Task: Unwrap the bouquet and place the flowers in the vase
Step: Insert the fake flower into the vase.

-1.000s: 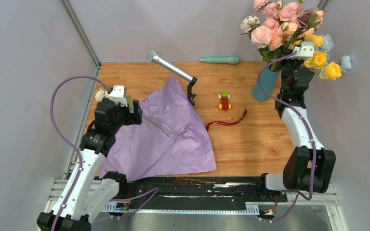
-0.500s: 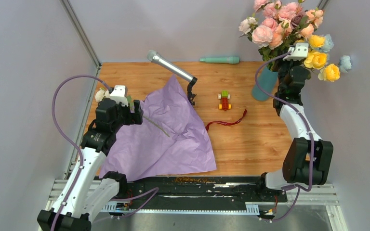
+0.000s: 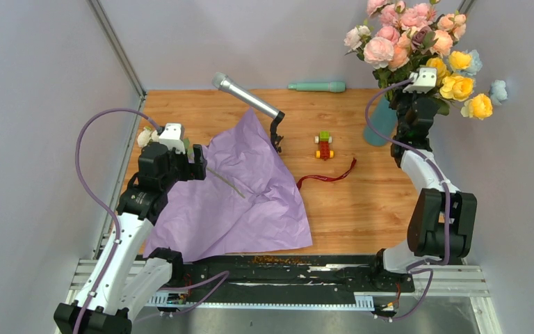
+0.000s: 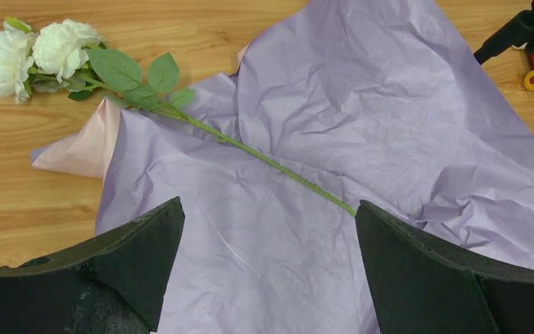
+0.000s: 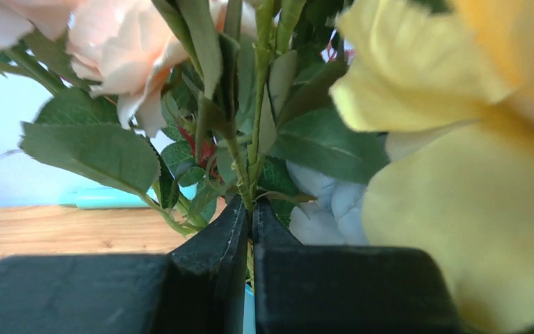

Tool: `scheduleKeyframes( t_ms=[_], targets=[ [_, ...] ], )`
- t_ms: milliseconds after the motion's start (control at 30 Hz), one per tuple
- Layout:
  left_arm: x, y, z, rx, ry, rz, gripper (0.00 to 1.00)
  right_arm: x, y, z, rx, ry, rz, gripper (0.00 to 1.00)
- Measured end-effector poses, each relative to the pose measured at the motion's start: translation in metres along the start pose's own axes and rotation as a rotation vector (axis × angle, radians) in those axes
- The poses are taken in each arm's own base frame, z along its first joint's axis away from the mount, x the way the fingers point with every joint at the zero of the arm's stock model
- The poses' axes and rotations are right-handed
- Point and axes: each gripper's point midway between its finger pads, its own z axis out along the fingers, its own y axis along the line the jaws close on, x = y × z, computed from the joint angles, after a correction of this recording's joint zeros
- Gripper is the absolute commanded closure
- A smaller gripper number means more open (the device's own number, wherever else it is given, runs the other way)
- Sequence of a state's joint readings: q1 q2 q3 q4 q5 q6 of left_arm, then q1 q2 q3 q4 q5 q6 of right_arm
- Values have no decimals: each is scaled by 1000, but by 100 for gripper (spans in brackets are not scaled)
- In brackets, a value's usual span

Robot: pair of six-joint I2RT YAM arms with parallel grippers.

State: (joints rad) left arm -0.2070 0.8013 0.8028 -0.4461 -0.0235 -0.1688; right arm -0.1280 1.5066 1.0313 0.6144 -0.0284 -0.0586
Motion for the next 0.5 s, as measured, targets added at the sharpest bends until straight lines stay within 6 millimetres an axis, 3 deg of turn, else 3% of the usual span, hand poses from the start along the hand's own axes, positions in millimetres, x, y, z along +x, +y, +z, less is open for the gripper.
scheduleKeyframes(
  t_ms=[167,500],
  targets=[
    [0,0,0,0,1,0,0,14,0,2,0,27,1,100],
    [0,0,0,0,1,0,0,24,0,5,4,33,-3,100]
  ],
)
